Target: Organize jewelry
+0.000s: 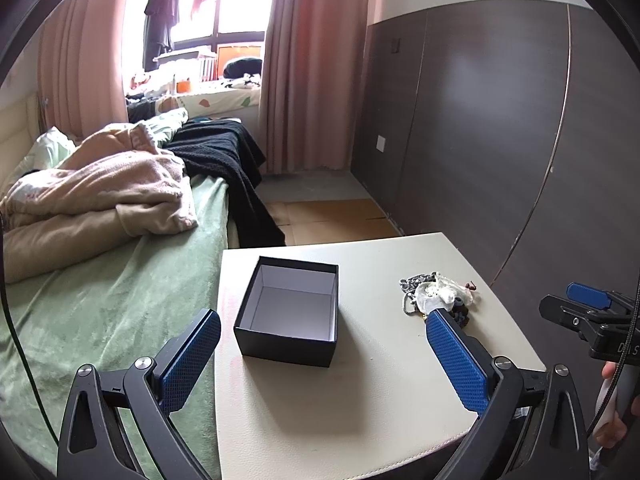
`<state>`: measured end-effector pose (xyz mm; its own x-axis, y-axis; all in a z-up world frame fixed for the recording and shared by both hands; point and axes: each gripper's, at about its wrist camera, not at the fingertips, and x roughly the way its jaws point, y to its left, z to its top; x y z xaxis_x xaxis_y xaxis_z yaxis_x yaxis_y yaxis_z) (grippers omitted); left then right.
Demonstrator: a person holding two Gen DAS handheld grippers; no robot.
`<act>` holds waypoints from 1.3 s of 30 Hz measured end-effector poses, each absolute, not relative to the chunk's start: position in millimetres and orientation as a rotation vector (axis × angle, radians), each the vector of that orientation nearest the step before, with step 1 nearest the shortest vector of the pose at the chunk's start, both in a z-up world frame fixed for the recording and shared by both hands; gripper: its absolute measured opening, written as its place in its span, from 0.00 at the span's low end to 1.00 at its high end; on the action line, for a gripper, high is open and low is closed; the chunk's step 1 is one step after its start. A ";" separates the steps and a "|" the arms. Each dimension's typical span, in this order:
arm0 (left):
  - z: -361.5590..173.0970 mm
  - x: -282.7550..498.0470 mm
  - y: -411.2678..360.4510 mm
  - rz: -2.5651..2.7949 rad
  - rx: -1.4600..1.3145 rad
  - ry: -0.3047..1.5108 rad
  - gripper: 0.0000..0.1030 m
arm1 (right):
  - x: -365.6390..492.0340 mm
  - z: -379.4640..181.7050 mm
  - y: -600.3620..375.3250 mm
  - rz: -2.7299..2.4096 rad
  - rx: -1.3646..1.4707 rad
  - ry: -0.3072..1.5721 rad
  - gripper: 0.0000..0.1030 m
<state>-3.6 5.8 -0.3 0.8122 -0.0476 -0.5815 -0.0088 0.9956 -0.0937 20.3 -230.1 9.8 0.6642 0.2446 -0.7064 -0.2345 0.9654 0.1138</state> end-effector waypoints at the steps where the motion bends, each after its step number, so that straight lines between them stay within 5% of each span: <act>1: -0.2 -4.3 5.5 -0.021 -0.092 0.622 0.99 | 19.9 10.4 -230.4 0.270 0.015 0.797 0.92; 39: 5.2 -7.2 1.2 -0.015 -0.089 0.593 0.99 | 17.7 16.7 -236.8 0.267 0.019 0.769 0.92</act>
<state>-7.2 1.2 5.2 0.8293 -0.0397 -0.5574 -0.0115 0.9961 -0.0880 17.7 -236.8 16.7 0.6864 0.2448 -0.6848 -0.2313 0.9662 0.1135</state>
